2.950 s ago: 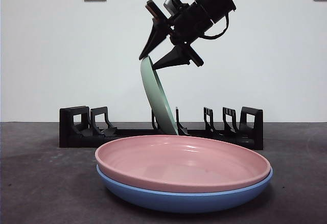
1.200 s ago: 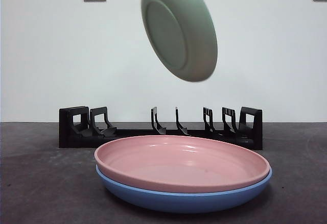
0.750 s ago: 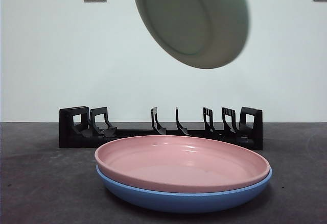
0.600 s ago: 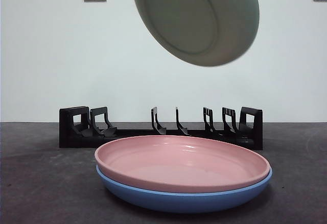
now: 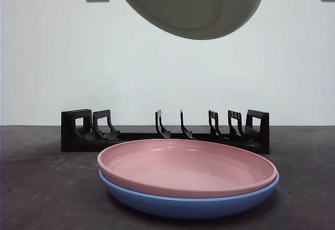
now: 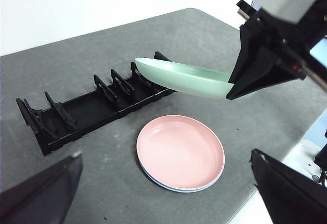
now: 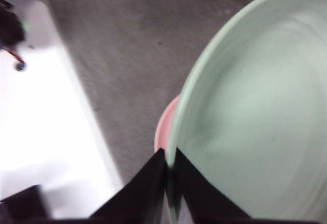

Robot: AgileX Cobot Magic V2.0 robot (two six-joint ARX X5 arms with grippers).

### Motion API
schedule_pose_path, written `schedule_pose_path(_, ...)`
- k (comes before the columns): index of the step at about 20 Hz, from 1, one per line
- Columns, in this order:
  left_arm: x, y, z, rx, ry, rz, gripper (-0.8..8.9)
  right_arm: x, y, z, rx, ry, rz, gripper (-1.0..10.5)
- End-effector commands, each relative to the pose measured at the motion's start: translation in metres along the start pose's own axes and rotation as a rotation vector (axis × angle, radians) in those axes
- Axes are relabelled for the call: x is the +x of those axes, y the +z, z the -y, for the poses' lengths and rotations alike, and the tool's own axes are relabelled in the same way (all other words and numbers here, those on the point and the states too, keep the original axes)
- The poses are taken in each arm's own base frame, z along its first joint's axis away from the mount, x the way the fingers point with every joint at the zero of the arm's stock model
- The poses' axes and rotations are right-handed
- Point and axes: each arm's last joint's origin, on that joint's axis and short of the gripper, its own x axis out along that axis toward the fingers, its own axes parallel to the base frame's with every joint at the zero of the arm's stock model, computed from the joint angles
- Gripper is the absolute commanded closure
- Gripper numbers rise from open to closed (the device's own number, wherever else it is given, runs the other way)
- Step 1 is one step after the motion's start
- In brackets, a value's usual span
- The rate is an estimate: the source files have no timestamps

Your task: Place the plate

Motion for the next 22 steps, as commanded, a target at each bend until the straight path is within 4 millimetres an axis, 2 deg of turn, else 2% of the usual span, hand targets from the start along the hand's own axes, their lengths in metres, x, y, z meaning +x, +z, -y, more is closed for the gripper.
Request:
schedule_pose_path(1, -0.001, 0.005, 0.000, 0.023, -0.004, 0.016, 2.92, 0.012, -0.001, -0.011, -0.003, -0.045, -0.022, 9.4)
schedule_pose_path(7, -0.001, 0.005, 0.000, 0.023, -0.005, 0.016, 2.92, 0.059, -0.016, -0.022, 0.006, -0.099, -0.088, 9.4)
schedule_pose_path(14, -0.001, 0.005, 0.000, 0.024, -0.005, 0.016, 2.92, 0.122, -0.050, -0.026, 0.009, -0.154, -0.150, 9.4)
schedule_pose_path(22, -0.001, 0.005, 0.000, 0.027, -0.005, 0.016, 2.92, 0.165, -0.075, -0.026, 0.035, -0.227, -0.101, 9.4)
